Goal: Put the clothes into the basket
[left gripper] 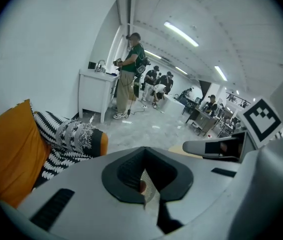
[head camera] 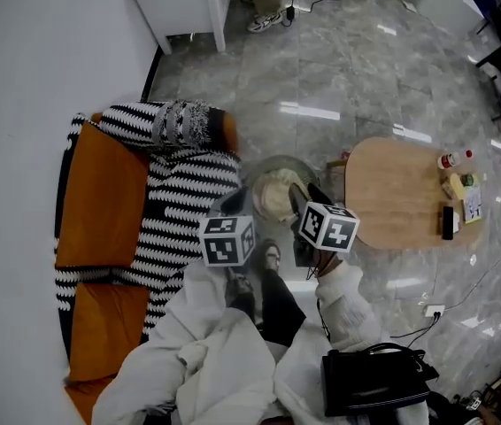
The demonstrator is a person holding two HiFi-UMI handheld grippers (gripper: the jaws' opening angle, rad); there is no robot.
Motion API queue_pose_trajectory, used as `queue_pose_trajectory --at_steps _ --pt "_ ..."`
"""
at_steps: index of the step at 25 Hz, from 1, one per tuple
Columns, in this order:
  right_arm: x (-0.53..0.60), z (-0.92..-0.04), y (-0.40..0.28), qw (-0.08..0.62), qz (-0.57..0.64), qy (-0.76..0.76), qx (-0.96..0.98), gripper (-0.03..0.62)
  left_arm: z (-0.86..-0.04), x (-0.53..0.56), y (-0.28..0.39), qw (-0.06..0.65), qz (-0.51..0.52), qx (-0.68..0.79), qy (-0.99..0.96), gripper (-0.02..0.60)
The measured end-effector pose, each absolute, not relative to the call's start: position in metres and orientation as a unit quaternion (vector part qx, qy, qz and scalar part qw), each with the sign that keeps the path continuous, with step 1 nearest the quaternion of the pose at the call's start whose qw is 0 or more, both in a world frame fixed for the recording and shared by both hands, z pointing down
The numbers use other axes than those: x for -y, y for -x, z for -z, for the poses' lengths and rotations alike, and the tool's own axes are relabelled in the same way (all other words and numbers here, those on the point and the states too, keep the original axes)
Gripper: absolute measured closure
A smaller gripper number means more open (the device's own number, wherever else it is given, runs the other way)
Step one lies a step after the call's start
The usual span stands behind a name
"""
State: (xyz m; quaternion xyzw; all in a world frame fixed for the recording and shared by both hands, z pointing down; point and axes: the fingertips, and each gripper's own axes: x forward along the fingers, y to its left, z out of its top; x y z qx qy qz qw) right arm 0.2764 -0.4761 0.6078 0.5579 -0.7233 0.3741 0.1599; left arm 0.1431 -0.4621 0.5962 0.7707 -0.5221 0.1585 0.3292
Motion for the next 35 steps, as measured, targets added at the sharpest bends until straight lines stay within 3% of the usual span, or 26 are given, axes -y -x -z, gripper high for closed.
queue_pose_trajectory --at_steps 3,5,9,18,35 --pt "0.46 -0.583 -0.274 0.158 -0.346 -0.567 0.731 0.421 -0.572 0.453 -0.144 0.312 -0.144 0.515 -0.785 0.581" --pt "0.457 -0.561 -0.274 0.152 -0.316 -0.583 0.733 0.497 -0.55 0.455 -0.142 0.294 -0.13 0.511 -0.797 0.581" --pt "0.436 -0.518 -0.269 0.13 -0.278 -0.599 0.739 0.548 -0.513 0.44 -0.134 0.276 -0.114 0.498 -0.814 0.581" --pt "0.402 -0.456 -0.283 0.043 -0.226 -0.61 0.758 0.566 -0.475 0.415 -0.136 0.242 -0.094 0.49 -0.832 0.581" --pt "0.402 -0.453 -0.35 0.052 -0.227 -0.617 0.752 0.568 -0.46 0.418 -0.174 0.225 -0.099 0.527 -0.813 0.581"
